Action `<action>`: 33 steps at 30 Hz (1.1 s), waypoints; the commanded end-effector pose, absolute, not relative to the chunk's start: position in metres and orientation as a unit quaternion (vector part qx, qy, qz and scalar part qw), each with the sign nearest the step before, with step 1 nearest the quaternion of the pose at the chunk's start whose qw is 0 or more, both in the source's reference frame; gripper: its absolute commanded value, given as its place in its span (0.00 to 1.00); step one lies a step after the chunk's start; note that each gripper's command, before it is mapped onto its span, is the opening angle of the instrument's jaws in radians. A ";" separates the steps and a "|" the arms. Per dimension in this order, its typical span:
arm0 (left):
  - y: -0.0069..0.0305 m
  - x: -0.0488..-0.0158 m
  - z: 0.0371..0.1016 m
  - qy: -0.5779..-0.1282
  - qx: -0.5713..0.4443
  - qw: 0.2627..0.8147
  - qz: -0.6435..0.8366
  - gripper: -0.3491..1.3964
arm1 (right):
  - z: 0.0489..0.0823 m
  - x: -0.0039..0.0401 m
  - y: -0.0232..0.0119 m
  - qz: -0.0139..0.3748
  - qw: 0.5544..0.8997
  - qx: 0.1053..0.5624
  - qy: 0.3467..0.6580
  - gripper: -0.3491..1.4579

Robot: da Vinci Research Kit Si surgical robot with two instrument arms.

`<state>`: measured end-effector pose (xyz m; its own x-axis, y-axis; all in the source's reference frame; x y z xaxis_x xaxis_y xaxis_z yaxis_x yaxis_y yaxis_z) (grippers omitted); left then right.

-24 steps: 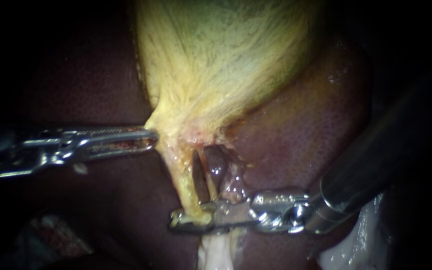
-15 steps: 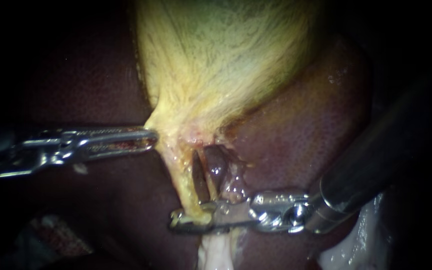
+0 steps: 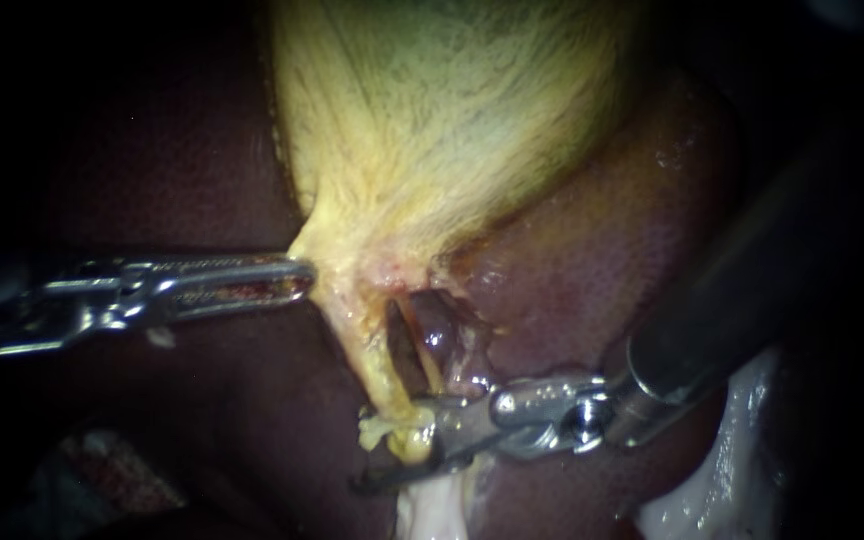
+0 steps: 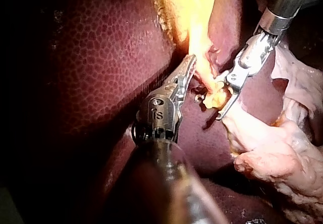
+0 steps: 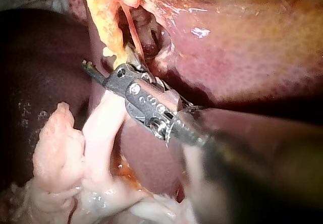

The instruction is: Going back first clip left tube

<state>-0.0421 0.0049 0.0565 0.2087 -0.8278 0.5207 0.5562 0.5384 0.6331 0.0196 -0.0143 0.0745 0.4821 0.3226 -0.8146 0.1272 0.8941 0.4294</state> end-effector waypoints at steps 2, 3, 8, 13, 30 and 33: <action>0.0049 -0.0421 0.0564 -0.435 0.156 0.762 -0.455 0.00 | 0.0743 0.0195 -0.0139 0.049 0.833 0.217 0.507 0.52; 0.0048 -0.0421 0.0564 -0.435 0.156 0.762 -0.455 0.00 | 0.0743 0.0194 -0.0138 0.040 0.833 0.211 0.509 0.52; 0.0048 -0.0420 0.0564 -0.435 0.156 0.762 -0.454 0.00 | 0.0740 0.0186 -0.0134 0.023 0.834 0.202 0.513 0.52; 0.0048 -0.0418 0.0564 -0.435 0.156 0.762 -0.454 0.00 | 0.0734 0.0171 -0.0131 0.023 0.832 0.205 0.515 0.52; 0.0046 -0.0417 0.0568 -0.435 0.156 0.762 -0.453 0.00 | 0.0676 0.0078 -0.0091 0.051 0.845 0.159 0.508 0.52; 0.0046 -0.0416 0.0571 -0.435 0.155 0.762 -0.453 0.00 | 0.0665 0.0063 -0.0085 0.047 0.846 0.157 0.508 0.52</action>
